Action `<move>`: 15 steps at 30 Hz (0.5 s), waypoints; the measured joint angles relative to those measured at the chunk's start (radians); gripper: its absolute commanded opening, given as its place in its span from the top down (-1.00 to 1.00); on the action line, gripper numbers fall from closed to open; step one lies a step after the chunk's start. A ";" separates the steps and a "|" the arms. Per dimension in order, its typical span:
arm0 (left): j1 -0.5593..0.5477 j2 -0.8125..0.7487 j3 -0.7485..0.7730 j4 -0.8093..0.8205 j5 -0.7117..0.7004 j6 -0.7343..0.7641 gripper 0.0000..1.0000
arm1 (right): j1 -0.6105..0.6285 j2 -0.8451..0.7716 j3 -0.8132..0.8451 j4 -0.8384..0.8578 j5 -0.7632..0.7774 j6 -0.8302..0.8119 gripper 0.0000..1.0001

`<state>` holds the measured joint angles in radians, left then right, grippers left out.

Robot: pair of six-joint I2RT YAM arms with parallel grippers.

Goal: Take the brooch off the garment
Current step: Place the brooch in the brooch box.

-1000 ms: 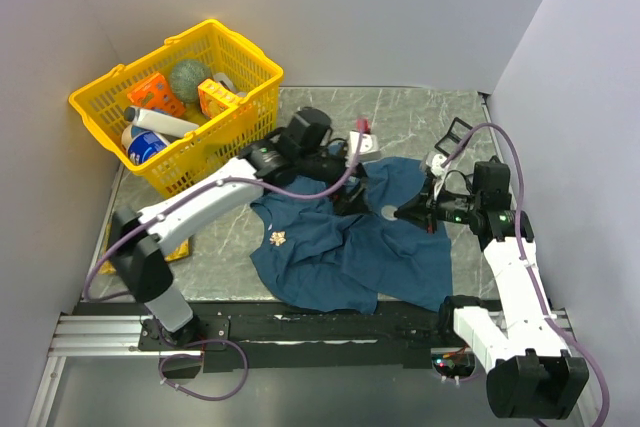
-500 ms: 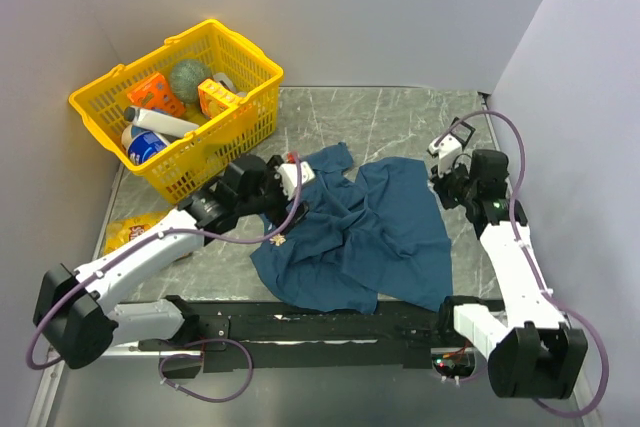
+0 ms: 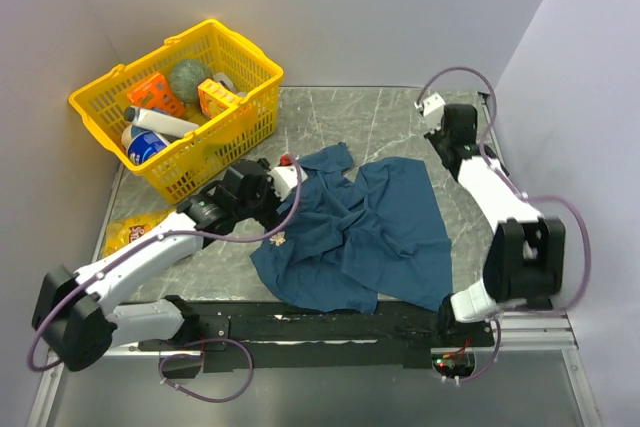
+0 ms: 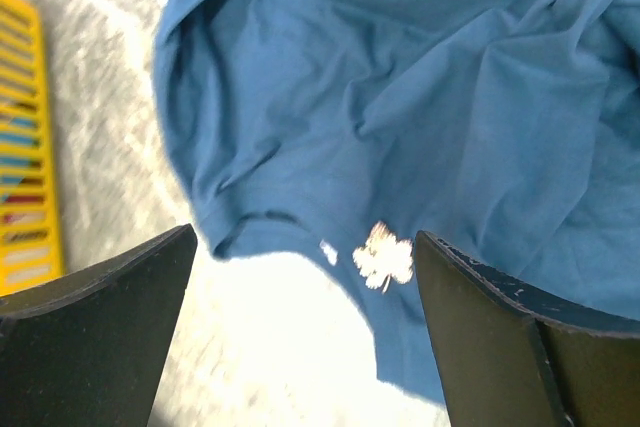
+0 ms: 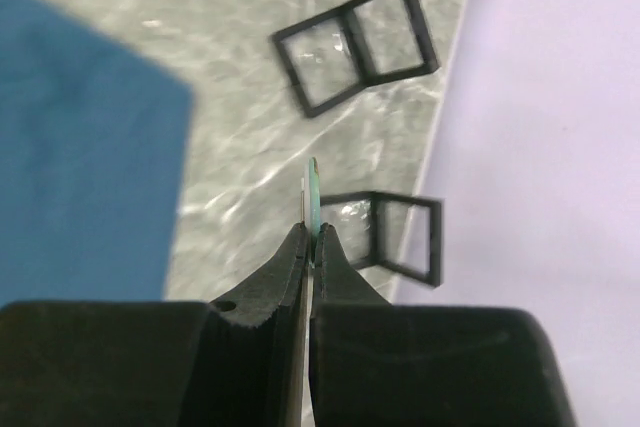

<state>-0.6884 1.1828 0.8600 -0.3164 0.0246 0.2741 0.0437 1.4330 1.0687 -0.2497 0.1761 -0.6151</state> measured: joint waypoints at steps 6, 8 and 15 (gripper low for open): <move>0.012 -0.186 0.018 -0.117 -0.045 0.002 -0.92 | 0.002 0.295 0.234 0.027 0.104 -0.041 1.00; 0.026 -0.263 0.016 -0.142 -0.046 0.003 -0.92 | 0.005 0.362 0.279 0.035 0.121 -0.045 1.00; 0.094 -0.399 -0.008 -0.200 0.000 0.002 -0.92 | 0.026 0.480 0.301 0.076 0.161 -0.088 1.00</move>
<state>-0.5945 0.7837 0.8520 -0.5163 0.0250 0.2760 0.0692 1.9133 1.3701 -0.1738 0.3370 -0.7029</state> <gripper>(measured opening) 0.962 0.025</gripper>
